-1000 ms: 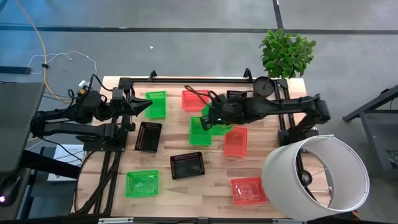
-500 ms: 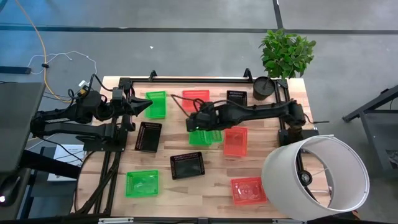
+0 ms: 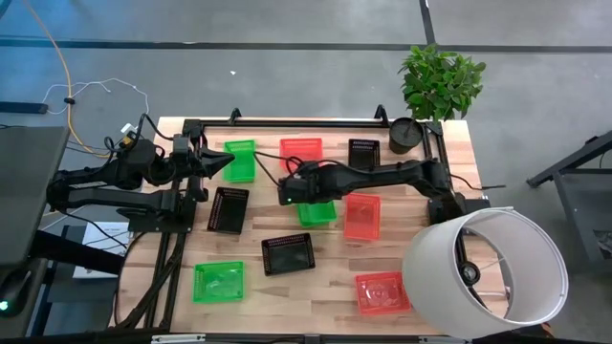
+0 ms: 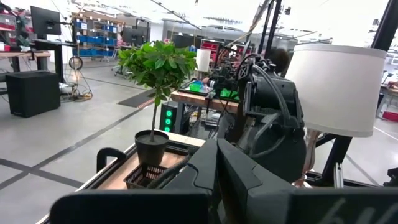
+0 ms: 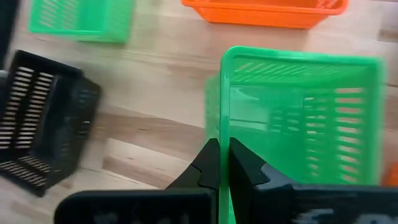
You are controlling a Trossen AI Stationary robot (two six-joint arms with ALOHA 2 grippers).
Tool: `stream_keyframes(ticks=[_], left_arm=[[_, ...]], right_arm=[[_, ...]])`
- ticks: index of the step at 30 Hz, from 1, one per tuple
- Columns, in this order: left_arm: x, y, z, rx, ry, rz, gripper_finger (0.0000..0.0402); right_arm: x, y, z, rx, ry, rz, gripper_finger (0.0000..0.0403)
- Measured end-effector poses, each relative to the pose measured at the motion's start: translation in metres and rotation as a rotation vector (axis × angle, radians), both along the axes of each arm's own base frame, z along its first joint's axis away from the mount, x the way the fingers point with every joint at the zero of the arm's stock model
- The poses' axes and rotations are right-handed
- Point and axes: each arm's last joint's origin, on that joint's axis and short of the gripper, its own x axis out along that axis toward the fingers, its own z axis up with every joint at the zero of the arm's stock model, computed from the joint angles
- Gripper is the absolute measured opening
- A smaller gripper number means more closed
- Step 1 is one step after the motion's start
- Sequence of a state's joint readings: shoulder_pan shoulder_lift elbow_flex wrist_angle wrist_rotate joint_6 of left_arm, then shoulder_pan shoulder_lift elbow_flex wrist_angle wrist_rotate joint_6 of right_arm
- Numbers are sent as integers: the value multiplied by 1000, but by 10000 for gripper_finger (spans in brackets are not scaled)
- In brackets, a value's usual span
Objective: Stack baskets by color
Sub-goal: Stack the green basket on the green basket
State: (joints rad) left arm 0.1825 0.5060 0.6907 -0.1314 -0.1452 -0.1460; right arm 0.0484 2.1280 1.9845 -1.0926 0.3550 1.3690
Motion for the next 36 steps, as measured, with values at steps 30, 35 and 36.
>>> stream_keyframes(ticks=[30, 35, 36], left_arm=[[0, 0, 0, 0, 1, -2, 1], [0, 0, 0, 0, 2, -2, 1], [0, 0, 0, 0, 2, -2, 1]], right_arm=[[-11, -2, 14, -26, 163, 184, 0], [-15, -3, 15, -2, 216, 240, 0], [-17, -2, 15, -4, 234, 242, 0]])
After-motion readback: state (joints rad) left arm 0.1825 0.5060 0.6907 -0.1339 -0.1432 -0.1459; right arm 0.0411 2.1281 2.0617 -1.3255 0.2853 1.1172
